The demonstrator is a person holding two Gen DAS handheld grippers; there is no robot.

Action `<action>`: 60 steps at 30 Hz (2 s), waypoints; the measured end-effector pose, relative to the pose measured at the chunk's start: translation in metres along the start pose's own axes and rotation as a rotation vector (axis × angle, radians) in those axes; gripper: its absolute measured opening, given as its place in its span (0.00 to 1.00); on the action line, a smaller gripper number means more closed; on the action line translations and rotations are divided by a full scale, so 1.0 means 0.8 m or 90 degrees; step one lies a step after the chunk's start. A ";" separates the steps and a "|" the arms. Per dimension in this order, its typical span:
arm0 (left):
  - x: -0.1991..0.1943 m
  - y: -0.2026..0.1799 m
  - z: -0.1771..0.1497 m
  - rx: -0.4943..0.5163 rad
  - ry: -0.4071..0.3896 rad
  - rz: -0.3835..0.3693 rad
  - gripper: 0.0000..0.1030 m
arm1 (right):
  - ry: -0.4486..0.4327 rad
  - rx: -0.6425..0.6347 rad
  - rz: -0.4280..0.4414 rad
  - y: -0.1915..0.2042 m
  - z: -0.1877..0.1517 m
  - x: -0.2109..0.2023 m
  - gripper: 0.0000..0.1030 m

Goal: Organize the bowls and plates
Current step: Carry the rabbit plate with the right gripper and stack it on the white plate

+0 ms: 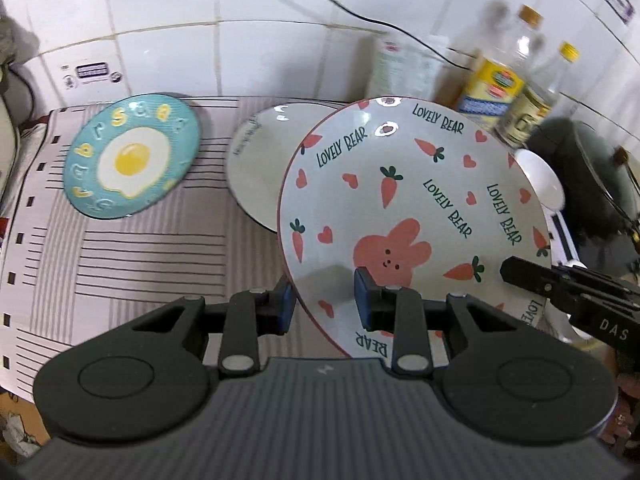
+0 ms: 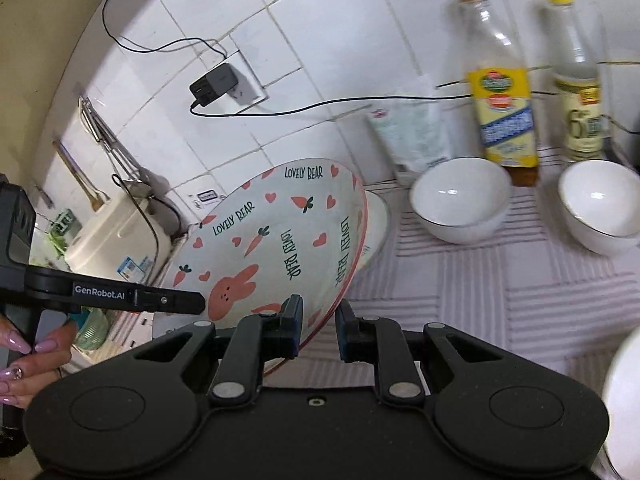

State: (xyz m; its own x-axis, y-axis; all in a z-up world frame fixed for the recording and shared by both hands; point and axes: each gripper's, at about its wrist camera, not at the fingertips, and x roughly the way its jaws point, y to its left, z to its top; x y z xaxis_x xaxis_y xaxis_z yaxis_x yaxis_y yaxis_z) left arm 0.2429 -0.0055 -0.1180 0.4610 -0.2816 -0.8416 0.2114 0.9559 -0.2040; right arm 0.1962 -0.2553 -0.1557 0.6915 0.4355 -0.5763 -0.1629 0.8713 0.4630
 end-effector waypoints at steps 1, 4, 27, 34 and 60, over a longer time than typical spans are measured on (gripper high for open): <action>0.003 0.005 0.005 -0.003 0.001 0.003 0.28 | 0.004 -0.002 0.006 0.000 0.004 0.008 0.21; 0.017 0.024 0.022 -0.019 0.010 0.011 0.28 | 0.016 -0.009 0.018 0.001 0.016 0.035 0.21; 0.162 0.096 0.103 -0.087 0.129 0.046 0.28 | 0.152 0.040 0.004 -0.043 0.063 0.208 0.21; 0.171 0.096 0.106 -0.099 0.143 0.050 0.29 | 0.170 0.011 -0.055 -0.024 0.068 0.217 0.22; 0.086 0.059 0.088 -0.040 0.080 0.078 0.28 | 0.136 -0.111 -0.203 0.044 0.055 0.162 0.37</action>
State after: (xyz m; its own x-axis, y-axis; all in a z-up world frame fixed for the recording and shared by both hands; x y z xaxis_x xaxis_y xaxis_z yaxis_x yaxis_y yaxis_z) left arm 0.3451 0.0139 -0.1506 0.3682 -0.1543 -0.9169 0.1049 0.9867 -0.1239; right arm 0.3113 -0.1780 -0.1842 0.5679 0.1583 -0.8077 -0.0932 0.9874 0.1280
